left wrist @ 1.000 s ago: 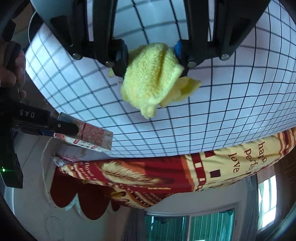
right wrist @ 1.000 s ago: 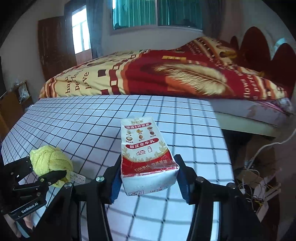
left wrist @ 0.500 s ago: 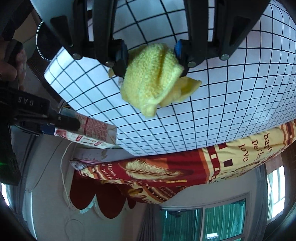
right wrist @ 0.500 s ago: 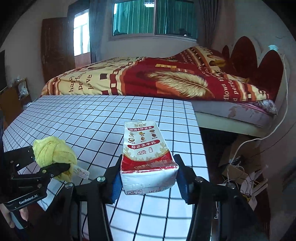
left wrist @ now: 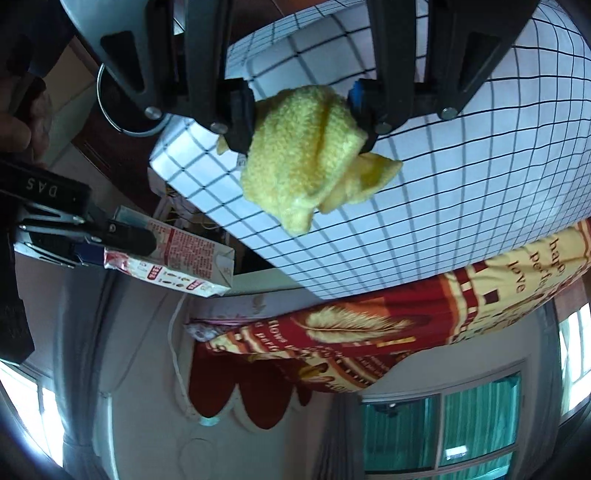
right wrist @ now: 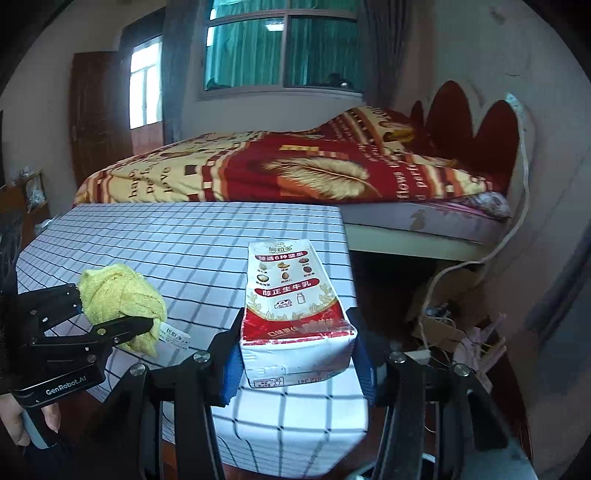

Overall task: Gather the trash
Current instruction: 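Carry the yellow cloth and milk box over the black bin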

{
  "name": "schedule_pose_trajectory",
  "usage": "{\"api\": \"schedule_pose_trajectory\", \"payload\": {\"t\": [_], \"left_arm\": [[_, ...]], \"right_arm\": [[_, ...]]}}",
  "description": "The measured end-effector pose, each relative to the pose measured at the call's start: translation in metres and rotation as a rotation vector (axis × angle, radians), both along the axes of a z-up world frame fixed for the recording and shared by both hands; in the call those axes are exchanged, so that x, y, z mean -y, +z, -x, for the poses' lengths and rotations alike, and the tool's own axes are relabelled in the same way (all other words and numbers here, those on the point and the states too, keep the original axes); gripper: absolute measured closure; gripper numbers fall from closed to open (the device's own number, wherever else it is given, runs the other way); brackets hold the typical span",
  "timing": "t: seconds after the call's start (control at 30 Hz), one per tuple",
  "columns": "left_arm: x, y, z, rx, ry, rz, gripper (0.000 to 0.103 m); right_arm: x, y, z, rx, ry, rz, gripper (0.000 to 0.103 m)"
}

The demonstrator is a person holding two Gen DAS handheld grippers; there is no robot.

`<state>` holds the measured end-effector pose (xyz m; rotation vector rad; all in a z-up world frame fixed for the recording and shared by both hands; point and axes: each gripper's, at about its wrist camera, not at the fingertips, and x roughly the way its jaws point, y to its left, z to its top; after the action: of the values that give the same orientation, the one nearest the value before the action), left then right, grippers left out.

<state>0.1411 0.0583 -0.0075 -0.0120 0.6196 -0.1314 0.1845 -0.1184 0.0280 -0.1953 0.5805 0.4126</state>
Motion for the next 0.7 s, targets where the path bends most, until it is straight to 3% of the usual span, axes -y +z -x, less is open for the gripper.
{"api": "schedule_pose_trajectory", "payload": {"t": [0.7], "left_arm": [[0.090, 0.006, 0.012, 0.012, -0.196, 0.000, 0.064]], "right_arm": [[0.118, -0.002, 0.056, 0.001, -0.212, -0.024, 0.050]]}}
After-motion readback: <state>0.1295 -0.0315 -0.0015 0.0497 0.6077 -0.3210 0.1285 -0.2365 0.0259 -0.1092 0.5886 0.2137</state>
